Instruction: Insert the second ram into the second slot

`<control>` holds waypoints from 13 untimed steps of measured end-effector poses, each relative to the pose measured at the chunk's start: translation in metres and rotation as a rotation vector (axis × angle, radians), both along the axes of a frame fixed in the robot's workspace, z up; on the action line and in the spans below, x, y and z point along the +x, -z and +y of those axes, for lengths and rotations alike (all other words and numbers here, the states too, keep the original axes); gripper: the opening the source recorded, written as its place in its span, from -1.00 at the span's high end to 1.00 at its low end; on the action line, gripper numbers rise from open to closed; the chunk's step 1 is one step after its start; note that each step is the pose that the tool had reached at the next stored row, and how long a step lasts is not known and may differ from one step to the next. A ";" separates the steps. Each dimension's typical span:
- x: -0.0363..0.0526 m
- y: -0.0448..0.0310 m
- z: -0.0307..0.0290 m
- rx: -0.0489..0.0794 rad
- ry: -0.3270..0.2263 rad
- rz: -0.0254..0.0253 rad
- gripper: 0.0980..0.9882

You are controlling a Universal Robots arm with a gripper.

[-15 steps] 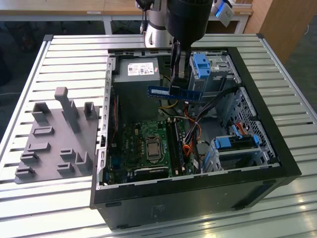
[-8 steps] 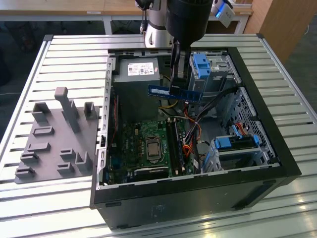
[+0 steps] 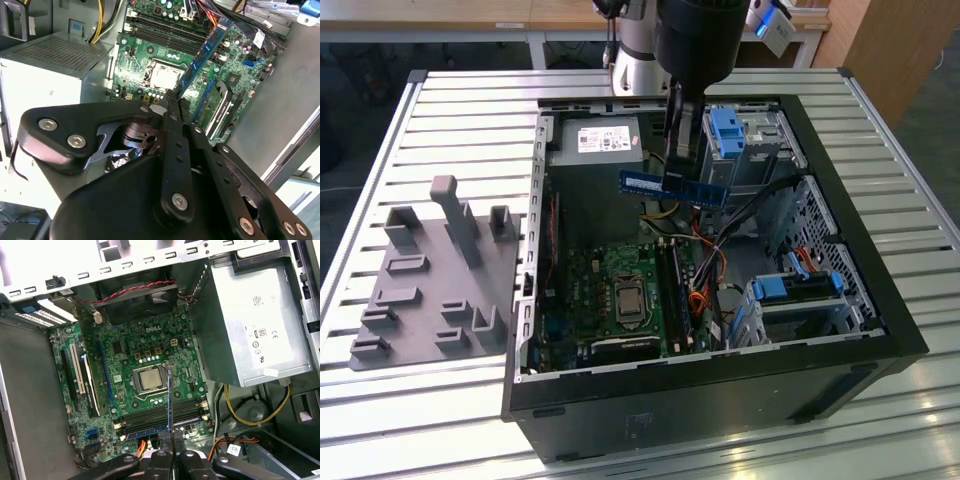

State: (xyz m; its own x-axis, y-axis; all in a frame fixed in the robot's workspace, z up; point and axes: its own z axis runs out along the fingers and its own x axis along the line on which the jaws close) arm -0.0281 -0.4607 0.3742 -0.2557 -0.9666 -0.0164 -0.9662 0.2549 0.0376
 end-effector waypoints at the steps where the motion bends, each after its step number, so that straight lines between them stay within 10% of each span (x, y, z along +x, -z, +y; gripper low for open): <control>1: 0.0000 0.0000 0.0000 0.000 0.003 0.0000 0.93; 13: 0.0000 0.0000 0.0000 0.000 0.037 0.0000 0.93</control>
State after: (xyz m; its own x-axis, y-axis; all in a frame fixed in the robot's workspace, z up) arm -0.0281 -0.4607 0.3742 -0.2916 -0.9564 -0.0163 -0.9560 0.2908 0.0376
